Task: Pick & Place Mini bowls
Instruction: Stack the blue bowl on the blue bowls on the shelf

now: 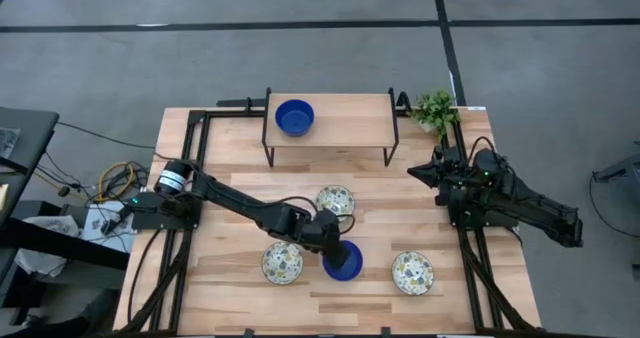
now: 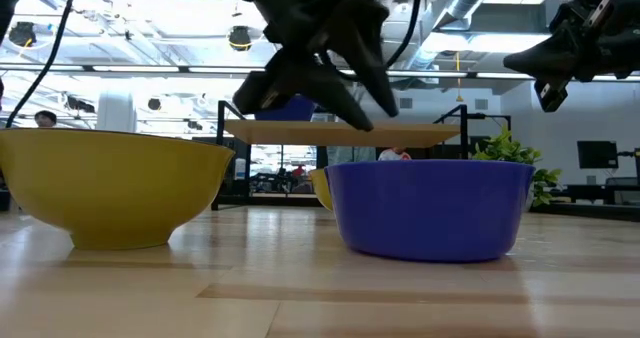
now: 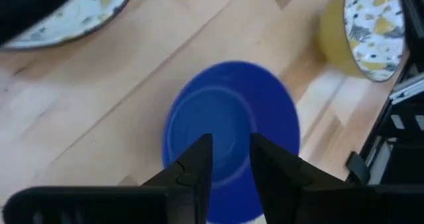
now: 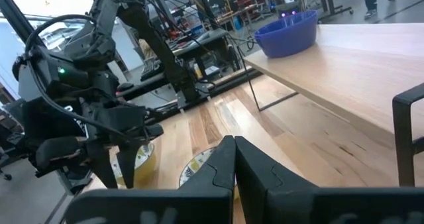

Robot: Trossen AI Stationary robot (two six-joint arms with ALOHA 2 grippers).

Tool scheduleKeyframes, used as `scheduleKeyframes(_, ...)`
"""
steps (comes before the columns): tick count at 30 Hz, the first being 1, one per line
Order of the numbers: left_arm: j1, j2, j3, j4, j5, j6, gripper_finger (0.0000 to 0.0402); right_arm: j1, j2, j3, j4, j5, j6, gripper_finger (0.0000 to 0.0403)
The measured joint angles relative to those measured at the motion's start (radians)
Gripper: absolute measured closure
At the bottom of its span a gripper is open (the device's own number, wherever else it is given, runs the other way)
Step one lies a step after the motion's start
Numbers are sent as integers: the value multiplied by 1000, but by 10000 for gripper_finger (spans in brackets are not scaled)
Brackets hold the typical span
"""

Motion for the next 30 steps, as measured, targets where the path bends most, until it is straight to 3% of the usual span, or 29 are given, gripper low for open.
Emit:
scheduleKeyframes(5, 0, 0, 0, -113, 8, -51, 303, 0, 0, 0, 0, 0, 0, 403)
scheduleKeyframes(30, 2, 0, 0, -83, 10, -36, 300, 0, 0, 0, 0, 0, 3, 403)
